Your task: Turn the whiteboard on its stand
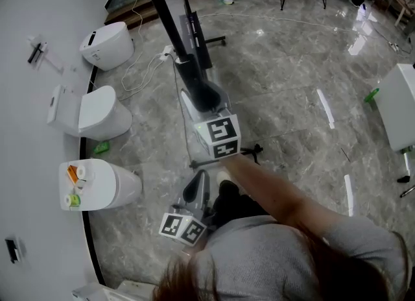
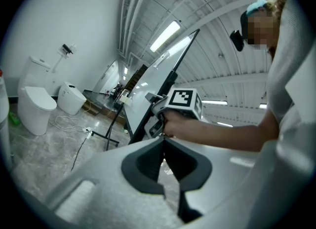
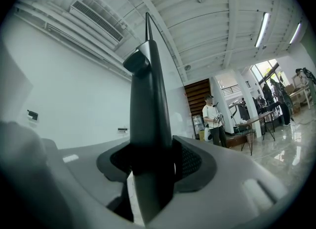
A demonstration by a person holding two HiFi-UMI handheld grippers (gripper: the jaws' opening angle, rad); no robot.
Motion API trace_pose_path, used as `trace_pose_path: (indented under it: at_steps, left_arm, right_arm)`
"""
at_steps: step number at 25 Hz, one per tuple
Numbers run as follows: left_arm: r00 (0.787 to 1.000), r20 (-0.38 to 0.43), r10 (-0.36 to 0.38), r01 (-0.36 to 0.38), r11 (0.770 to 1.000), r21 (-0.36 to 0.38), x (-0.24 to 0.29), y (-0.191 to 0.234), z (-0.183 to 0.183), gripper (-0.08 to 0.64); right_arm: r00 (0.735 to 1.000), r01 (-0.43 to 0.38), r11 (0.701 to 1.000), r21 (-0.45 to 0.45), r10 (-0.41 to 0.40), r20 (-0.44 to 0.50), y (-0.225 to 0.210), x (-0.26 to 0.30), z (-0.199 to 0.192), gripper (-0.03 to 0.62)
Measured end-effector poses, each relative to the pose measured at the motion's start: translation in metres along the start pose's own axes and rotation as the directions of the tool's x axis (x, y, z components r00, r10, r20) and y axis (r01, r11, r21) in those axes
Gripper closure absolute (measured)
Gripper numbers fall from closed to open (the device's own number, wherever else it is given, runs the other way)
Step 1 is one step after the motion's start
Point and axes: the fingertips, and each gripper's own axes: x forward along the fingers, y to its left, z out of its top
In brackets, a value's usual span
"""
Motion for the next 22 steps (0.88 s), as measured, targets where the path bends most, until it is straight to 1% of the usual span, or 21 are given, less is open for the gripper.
trace_pose_path:
  at_steps: [4, 7, 9, 14, 18, 22]
  left_arm:
    - [1.0, 0.013, 0.015, -0.015, 1.0, -0.017, -0.012, -0.005, -0.006, 0.558]
    - [1.0, 0.02, 0.018, -0.018, 1.0, -0.013, -0.018, -0.005, -0.003, 0.558]
    - [1.0, 0.013, 0.01, -0.01, 1.0, -0.004, -0.023, -0.005, -0.003, 0.558]
    - [1.0, -0.01, -0.01, 0.01, 1.0, 0.013, -0.032, -0.008, -0.006, 0.558]
    - [0.999, -0.033, -0.019, 0.019, 1.0, 0.006, -0.052, -0.018, -0.012, 0.558]
    - [0.999, -0.032, -0.009, 0.008, 1.0, -0.006, -0.067, -0.014, -0.012, 0.558]
  right_arm:
    - [1.0, -0.004, 1.0, 0.004, 0.004, 0.007, 0.004, -0.016, 0.003, 0.393]
    - [1.0, -0.006, 1.0, -0.008, 0.006, -0.002, 0.009, -0.023, 0.003, 0.393]
    - [1.0, 0.001, 1.0, -0.01, -0.001, -0.013, 0.012, -0.028, 0.001, 0.394]
    - [1.0, 0.006, 1.0, -0.011, -0.006, -0.002, 0.019, -0.039, 0.003, 0.402]
    - [1.0, 0.02, 1.0, -0.013, -0.02, -0.004, 0.023, -0.056, 0.005, 0.407]
    - [0.999, 0.041, 0.999, -0.017, -0.041, 0.006, 0.026, -0.064, 0.009, 0.413]
